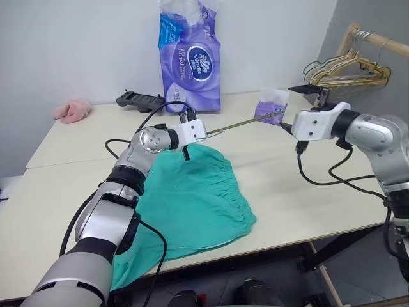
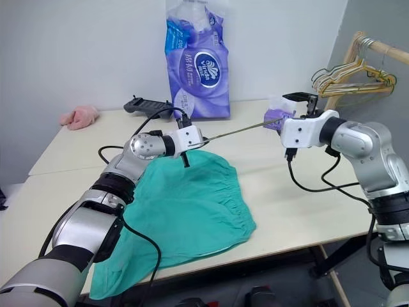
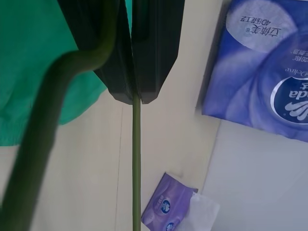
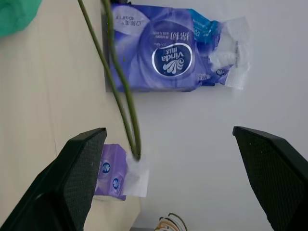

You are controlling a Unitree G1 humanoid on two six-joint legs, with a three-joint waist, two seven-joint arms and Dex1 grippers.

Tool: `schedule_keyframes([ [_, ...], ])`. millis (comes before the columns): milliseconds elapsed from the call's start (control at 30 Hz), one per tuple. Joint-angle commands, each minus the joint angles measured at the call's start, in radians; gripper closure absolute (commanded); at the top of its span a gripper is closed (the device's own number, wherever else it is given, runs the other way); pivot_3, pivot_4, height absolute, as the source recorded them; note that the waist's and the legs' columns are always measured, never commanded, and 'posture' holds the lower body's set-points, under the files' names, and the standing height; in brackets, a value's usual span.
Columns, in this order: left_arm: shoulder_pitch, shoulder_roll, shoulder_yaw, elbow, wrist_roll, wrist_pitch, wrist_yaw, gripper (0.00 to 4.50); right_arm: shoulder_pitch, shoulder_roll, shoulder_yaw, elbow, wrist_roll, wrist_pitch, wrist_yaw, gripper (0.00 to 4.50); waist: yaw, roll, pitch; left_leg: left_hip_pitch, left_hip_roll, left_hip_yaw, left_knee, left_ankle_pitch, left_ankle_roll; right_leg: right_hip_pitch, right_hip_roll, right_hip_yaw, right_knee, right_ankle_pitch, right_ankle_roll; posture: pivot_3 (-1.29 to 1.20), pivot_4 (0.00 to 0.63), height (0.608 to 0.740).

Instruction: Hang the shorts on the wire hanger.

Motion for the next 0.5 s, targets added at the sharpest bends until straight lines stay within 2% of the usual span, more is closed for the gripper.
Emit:
schedule_keyframes([
  [33,-0.025,0.003,0.000,-0.027,0.004,-0.021,0.018,4.50,-0.057,0.050,0.057,0.038,-0.084,0.053,-0.009,0.02,0.000,0.000,0.000,0.000,0.000,0.000,0.000,0.000,0.000,0.000,0.000,0.000,0.000,0.000,0.000,-0.08,0.001,0.740],
  [267,-0.011,0.005,0.002,-0.050,0.005,-0.023,0.011,4.50,-0.103,0.109,0.117,0.197,-0.163,0.038,-0.059,0.02,0.003,0.000,0.000,-0.001,-0.001,0.000,0.000,0.000,0.000,-0.001,-0.001,0.000,0.000,0.000,0.000,-0.06,0.001,0.740],
  [500,0.010,0.026,-0.012,-0.078,0.028,-0.031,0.009,4.50,-0.170,0.103,0.158,0.302,-0.243,-0.036,-0.110,0.02,0.002,0.000,0.000,-0.001,-0.001,0.000,0.000,0.000,0.000,-0.002,-0.001,0.000,0.002,0.000,0.000,-0.04,0.006,0.740],
])
